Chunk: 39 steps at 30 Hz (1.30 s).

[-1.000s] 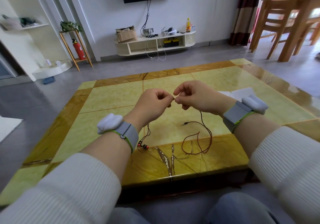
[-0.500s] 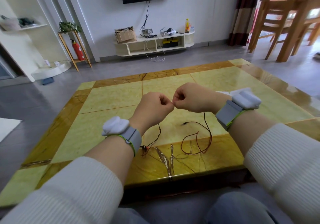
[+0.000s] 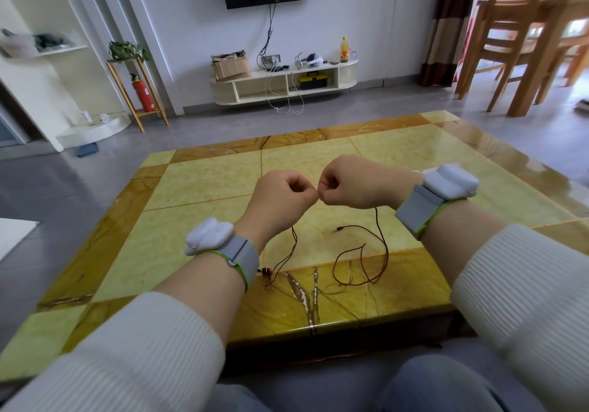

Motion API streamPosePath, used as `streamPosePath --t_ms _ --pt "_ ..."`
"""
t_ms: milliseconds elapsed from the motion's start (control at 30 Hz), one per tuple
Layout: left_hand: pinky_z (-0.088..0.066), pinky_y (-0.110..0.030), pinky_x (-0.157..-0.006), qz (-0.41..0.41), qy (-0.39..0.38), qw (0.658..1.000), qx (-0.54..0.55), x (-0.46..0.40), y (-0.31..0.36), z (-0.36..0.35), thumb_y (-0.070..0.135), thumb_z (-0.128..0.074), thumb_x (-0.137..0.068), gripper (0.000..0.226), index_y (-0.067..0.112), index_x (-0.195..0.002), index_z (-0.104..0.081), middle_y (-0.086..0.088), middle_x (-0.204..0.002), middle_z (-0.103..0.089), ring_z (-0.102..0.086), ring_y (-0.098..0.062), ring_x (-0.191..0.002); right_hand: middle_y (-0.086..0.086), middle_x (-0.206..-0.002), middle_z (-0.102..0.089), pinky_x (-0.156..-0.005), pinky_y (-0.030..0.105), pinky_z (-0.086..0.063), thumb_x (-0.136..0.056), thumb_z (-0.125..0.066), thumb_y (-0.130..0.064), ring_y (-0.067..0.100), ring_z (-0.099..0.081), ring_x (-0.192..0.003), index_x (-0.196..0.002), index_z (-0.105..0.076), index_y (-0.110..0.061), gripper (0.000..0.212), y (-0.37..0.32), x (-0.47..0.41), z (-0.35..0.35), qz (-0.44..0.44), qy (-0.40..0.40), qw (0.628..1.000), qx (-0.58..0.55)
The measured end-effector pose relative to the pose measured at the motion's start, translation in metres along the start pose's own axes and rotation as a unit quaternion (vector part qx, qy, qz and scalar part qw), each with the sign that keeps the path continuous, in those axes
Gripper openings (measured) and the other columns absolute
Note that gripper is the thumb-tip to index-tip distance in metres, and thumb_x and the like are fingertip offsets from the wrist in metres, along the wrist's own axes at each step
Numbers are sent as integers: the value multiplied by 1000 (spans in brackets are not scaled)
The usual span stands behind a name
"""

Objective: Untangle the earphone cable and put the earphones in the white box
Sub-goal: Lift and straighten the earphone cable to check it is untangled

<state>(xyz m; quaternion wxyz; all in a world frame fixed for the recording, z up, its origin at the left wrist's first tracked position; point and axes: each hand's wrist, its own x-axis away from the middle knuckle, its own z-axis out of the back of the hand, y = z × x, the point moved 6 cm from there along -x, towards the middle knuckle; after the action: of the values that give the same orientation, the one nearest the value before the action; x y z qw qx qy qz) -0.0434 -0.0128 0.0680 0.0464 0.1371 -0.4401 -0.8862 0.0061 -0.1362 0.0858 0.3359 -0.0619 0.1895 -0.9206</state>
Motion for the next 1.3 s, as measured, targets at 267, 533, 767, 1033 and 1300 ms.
streamPosePath --t_ms 267,533,767,1033,1300 --pt "-57 -38 -51 30 -38 999 8 4 -5 -8 18 -60 -86 12 10 -80 -67 -1 -63 -59 -56 -20 -50 9 -78 -64 -64 34 -49 -90 -55 -21 17 -50 -66 -89 -68 -7 20 1 2 -1 -11 -9 1000 -5" --pt "-48 -31 -51 128 -15 991 42 -3 -20 -7 22 -53 -86 16 12 -75 -55 -8 -67 -56 -47 -25 -57 0 -83 -65 -60 28 -49 -99 -46 -16 15 -53 -66 -92 -61 -10 18 5 3 -2 -44 -9 980 -194" --pt "-43 -30 -57 170 -30 985 6 -1 -61 -15 20 -45 -96 21 11 -91 -63 -3 -70 -54 -47 -21 -61 4 -73 -50 -58 33 -45 -101 -42 -12 17 -43 -57 -80 -53 -13 23 8 -1 21 -77 62 946 -309" --pt "-40 -25 -57 212 -34 976 40 13 -100 -31 17 -46 -98 19 13 -97 -65 -4 -74 -56 -47 -19 -60 6 -79 -47 -58 29 -41 -101 -42 -14 15 -41 -62 -100 -57 -7 16 -1 -7 52 -94 115 929 -339" --pt "-36 -19 -41 284 -46 953 101 30 -115 -51 12 -50 -97 16 12 -95 -66 -4 -59 -55 -49 -14 -41 8 -76 -44 -52 28 -35 -100 -39 -7 16 -37 -56 -97 -55 -7 16 -27 -17 80 -61 134 929 -340"
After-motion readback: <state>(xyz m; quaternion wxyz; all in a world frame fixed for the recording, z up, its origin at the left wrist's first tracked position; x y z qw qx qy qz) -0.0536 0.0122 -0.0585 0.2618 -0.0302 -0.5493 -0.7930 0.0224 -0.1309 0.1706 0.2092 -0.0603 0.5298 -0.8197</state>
